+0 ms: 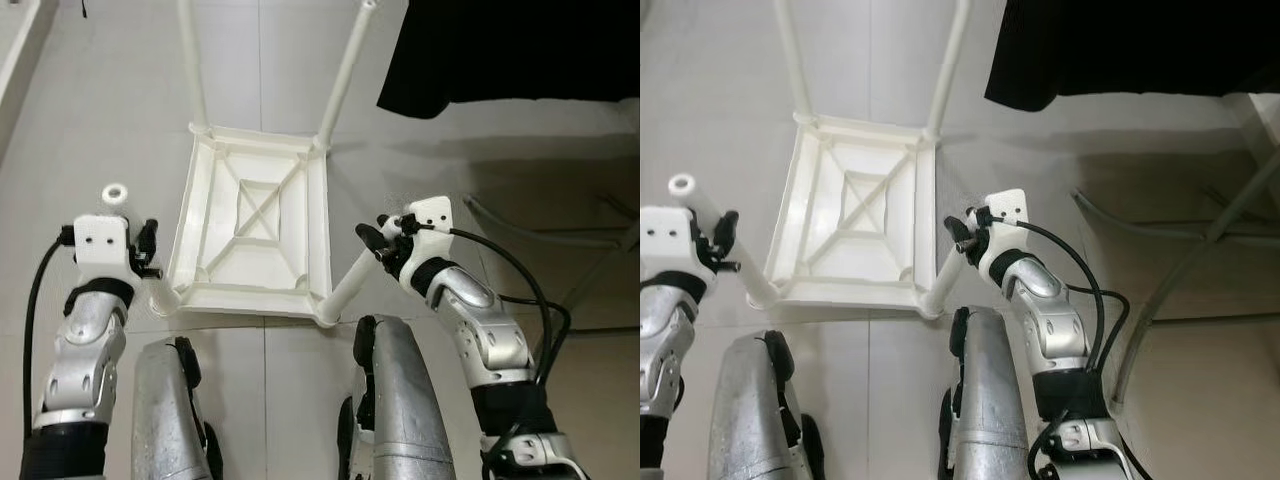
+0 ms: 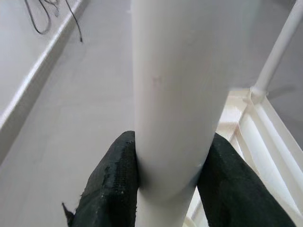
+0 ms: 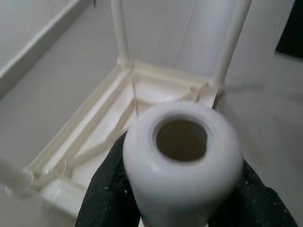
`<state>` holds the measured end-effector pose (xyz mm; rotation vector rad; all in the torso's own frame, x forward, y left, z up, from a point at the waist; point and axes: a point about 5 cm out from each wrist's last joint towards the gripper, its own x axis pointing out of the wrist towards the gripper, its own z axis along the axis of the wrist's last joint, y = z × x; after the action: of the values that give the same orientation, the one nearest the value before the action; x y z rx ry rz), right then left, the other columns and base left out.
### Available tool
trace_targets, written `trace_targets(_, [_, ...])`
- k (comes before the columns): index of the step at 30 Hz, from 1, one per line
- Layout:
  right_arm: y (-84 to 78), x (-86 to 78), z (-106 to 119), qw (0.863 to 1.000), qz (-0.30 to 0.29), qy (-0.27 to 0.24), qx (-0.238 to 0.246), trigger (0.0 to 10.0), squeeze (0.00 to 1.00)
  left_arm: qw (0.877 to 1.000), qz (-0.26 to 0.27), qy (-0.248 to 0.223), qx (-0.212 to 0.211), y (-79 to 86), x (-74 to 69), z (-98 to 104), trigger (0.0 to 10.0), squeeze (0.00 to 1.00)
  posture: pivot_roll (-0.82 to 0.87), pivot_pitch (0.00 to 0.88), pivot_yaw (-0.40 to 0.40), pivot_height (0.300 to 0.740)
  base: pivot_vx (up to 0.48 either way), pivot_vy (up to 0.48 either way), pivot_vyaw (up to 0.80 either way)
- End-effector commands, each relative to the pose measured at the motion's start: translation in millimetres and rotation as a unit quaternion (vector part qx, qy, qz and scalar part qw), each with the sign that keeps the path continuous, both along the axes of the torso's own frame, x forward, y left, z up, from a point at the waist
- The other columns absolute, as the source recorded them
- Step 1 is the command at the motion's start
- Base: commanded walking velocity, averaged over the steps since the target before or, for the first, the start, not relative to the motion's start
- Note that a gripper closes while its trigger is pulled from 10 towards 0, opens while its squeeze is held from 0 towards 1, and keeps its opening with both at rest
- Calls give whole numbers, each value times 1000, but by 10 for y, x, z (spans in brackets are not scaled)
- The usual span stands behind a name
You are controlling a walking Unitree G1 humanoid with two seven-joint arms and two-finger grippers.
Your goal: Building children table
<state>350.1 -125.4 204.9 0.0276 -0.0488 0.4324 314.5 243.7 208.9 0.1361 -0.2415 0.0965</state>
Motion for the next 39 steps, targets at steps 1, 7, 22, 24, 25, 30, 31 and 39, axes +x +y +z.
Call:
trace_targets(1, [255,-21,42,999,47,-11,14,10000,0,994,-63,-84,6,-223,-44,373,10000,0,-16,361,-103,535,0,0,0])
trace_targets(7, [385,117,266,997,62,-45,19,10000,0,992,-76,-104,6,-293,-14,522,10000,0,3,319,-100,555,0,0,0])
trace_targets(22, [404,281,542,994,59,-84,31,10000,0,990,-80,-113,-8,-336,83,673,10000,0,34,216,-104,600,0,0,0])
trace_targets(24, [413,277,530,994,60,-83,33,10000,0,990,-81,-113,-9,-335,90,681,10000,0,34,216,-104,605,0,0,0])
trace_targets(25, [429,262,506,994,61,-82,35,10000,0,990,-86,-114,-8,-343,96,704,10000,0,39,208,-101,610,0,0,0])
trace_targets(30, [517,183,423,993,67,-75,54,10000,0,986,-111,-125,0,-405,112,827,10000,0,47,186,-91,635,0,0,0])
trace_targets(31, [542,166,414,993,69,-75,57,10000,0,985,-115,-127,2,-418,121,851,10000,0,52,170,-85,640,0,0,0])
trace_targets(39, [668,107,387,991,86,-78,72,10000,0,982,-127,-142,12,-498,138,970,10000,0,61,143,-72,665,0,0,0])
